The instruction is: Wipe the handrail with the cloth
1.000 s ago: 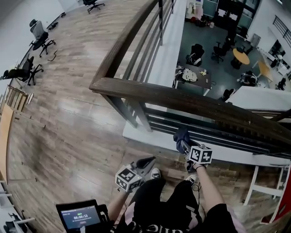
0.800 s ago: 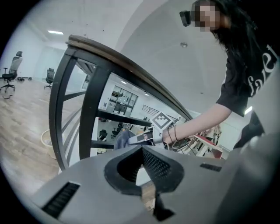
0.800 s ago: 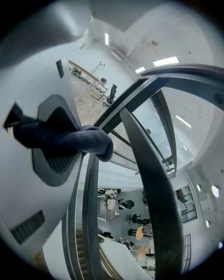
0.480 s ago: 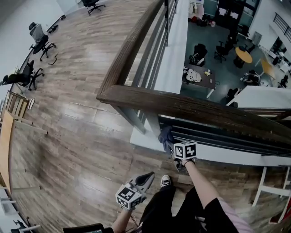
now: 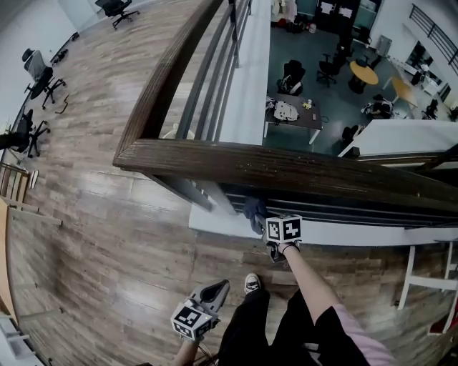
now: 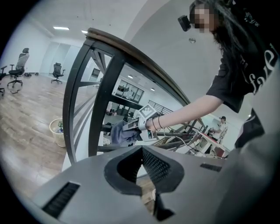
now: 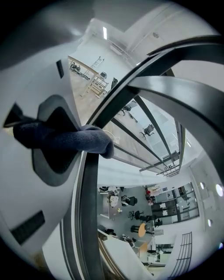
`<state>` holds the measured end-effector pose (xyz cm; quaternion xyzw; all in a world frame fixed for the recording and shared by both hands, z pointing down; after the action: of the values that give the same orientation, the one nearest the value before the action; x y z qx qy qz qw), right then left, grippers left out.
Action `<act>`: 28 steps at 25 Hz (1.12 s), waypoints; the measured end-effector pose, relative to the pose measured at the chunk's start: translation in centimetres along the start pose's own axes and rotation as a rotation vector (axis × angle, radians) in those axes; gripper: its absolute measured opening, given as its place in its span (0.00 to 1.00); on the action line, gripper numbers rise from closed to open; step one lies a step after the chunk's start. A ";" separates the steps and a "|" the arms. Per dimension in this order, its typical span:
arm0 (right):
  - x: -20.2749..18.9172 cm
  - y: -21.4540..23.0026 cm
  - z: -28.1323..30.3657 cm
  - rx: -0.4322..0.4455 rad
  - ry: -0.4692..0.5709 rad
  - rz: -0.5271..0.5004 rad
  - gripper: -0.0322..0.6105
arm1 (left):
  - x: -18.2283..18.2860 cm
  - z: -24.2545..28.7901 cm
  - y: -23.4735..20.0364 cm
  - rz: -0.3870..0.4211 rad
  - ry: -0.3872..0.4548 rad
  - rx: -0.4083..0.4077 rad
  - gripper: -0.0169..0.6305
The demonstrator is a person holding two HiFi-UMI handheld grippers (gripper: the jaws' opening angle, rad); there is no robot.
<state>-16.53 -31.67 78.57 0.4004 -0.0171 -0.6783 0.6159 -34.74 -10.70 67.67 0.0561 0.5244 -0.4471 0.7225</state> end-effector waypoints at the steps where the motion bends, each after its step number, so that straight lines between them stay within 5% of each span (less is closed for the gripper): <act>1: -0.2 0.9 -0.6 -0.011 0.006 0.011 0.20 | 0.0 0.4 0.4 0.003 -0.002 -0.006 0.03; 14: -1.3 15.7 -13.0 -0.120 0.104 0.162 0.20 | 2.6 9.8 8.2 0.074 -0.032 -0.088 0.03; 28: -5.4 38.2 -32.1 -0.281 0.224 0.295 0.20 | 1.8 23.4 24.0 0.139 -0.149 -0.211 0.03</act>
<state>32.54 -21.19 79.37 0.3767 0.0874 -0.5280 0.7561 -1.19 -10.42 67.30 -0.0172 0.5083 -0.3415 0.7903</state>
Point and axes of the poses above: the fingertips, and each gripper's own axes: z forward along the fingers, y to its right, x out of its top, the point moved 5 cm from there along -z, backward along the fingers, and after that the axes turned 2 degrees about x, right-handed, at the moved point
